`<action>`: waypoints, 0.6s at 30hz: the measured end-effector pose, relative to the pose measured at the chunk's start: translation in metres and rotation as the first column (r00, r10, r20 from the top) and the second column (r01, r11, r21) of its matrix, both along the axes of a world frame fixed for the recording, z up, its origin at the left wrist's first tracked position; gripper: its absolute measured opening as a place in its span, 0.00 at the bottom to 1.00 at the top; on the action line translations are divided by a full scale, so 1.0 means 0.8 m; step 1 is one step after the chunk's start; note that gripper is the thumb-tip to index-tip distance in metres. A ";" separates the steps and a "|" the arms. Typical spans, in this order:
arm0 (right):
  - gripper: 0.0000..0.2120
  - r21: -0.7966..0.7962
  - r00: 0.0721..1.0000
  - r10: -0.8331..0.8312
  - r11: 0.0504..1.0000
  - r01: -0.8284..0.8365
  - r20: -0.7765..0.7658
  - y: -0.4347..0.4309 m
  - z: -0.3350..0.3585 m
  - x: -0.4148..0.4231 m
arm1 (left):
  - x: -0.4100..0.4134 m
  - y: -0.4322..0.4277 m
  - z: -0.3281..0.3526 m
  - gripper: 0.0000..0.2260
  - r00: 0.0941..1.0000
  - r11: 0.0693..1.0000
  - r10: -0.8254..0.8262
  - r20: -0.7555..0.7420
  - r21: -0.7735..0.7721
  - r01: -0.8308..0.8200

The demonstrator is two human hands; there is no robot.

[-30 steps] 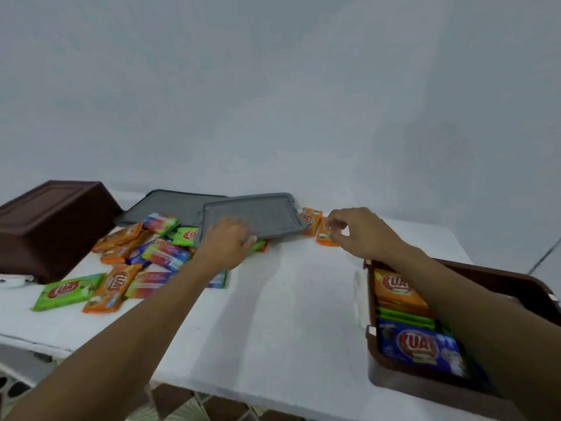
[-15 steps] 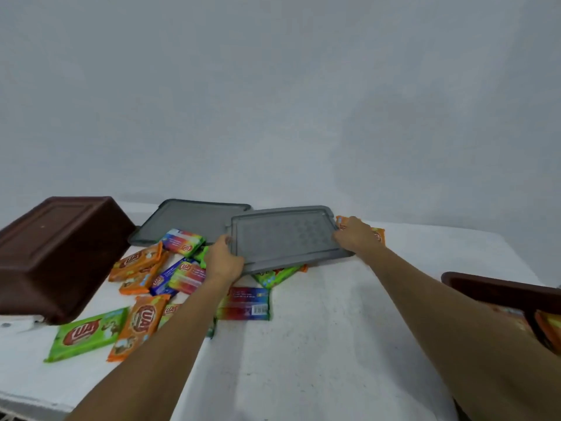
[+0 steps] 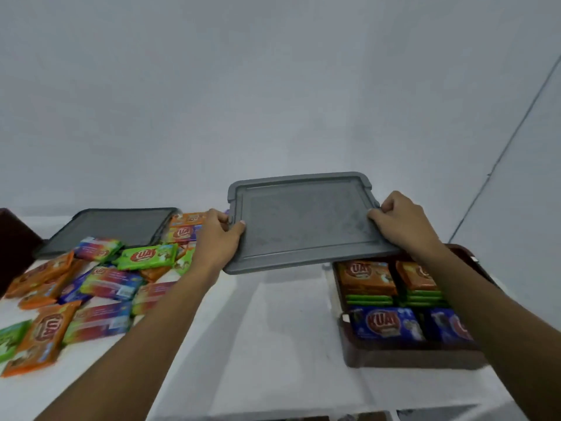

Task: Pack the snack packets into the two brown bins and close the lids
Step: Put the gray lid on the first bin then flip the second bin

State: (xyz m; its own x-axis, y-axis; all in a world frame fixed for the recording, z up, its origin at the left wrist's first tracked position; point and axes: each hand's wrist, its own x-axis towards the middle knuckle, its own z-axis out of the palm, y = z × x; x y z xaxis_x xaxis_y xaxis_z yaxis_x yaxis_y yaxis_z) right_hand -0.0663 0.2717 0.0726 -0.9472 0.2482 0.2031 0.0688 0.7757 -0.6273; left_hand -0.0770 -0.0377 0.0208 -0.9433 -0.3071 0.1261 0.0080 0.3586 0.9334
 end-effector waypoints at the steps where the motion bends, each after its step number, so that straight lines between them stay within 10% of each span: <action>1: 0.10 0.022 1.000 -0.012 1.000 0.012 0.010 0.024 -0.003 0.016 | 0.010 0.023 -0.001 0.08 1.000 1.000 -0.018 0.005 0.000 0.018; 11: 0.08 0.231 0.982 -0.185 0.957 0.175 0.024 0.185 -0.052 0.118 | 0.084 0.176 -0.013 0.07 0.992 0.984 -0.102 0.071 -0.136 0.111; 18: 0.23 -0.271 0.981 -0.155 0.945 0.181 0.113 0.203 -0.082 0.144 | 0.093 0.202 -0.018 0.12 0.960 0.985 -0.120 0.253 -0.091 0.147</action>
